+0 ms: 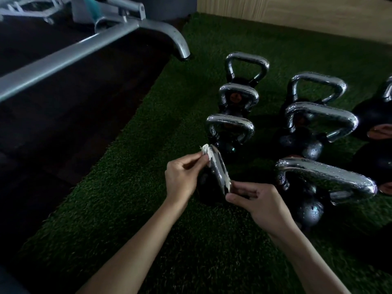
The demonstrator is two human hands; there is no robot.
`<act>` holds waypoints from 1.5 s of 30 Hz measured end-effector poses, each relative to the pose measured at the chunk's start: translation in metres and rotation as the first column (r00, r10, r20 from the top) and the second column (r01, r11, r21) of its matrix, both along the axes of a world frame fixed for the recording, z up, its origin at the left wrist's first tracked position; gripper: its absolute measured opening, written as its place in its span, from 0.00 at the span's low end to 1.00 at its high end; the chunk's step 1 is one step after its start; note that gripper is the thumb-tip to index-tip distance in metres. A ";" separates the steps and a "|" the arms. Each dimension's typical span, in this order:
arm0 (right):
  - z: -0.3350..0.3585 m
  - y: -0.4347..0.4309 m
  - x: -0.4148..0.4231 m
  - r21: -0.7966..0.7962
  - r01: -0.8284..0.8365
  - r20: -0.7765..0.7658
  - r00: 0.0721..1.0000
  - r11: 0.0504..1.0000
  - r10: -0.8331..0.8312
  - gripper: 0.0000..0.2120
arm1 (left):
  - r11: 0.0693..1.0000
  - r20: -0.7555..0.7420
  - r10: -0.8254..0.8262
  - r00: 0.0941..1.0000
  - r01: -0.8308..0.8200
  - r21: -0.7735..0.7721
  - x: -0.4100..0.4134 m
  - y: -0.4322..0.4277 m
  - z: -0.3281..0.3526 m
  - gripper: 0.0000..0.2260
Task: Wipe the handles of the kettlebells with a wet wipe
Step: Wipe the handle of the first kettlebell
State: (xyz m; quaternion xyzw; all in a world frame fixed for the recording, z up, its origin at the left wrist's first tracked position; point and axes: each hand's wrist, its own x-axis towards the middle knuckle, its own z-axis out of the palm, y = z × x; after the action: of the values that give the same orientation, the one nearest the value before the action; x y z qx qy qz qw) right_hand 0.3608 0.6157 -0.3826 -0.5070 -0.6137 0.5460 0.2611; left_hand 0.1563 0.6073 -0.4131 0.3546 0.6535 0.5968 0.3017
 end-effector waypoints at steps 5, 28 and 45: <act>0.001 0.004 -0.003 -0.030 0.015 -0.058 0.998 0.999 -0.017 0.17 | 0.999 -0.064 -0.020 0.998 0.017 -0.048 -0.004 0.005 0.012 0.13; -0.018 0.007 0.010 -0.017 -0.108 -0.079 0.991 0.994 0.107 0.18 | 0.996 -0.199 -0.078 0.977 0.083 0.018 0.047 -0.070 -0.022 0.12; 0.026 -0.005 0.008 0.266 -0.079 -0.098 0.989 0.961 0.108 0.24 | 0.968 -0.028 -0.199 0.980 0.201 0.152 0.016 -0.074 0.033 0.08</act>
State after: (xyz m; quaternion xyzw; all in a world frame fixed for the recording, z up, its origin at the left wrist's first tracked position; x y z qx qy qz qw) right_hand 0.3689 0.6108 -0.3569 -0.4071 -0.6881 0.4997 0.3333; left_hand 0.1726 0.5333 -0.3801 0.4446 0.5681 0.6100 0.3279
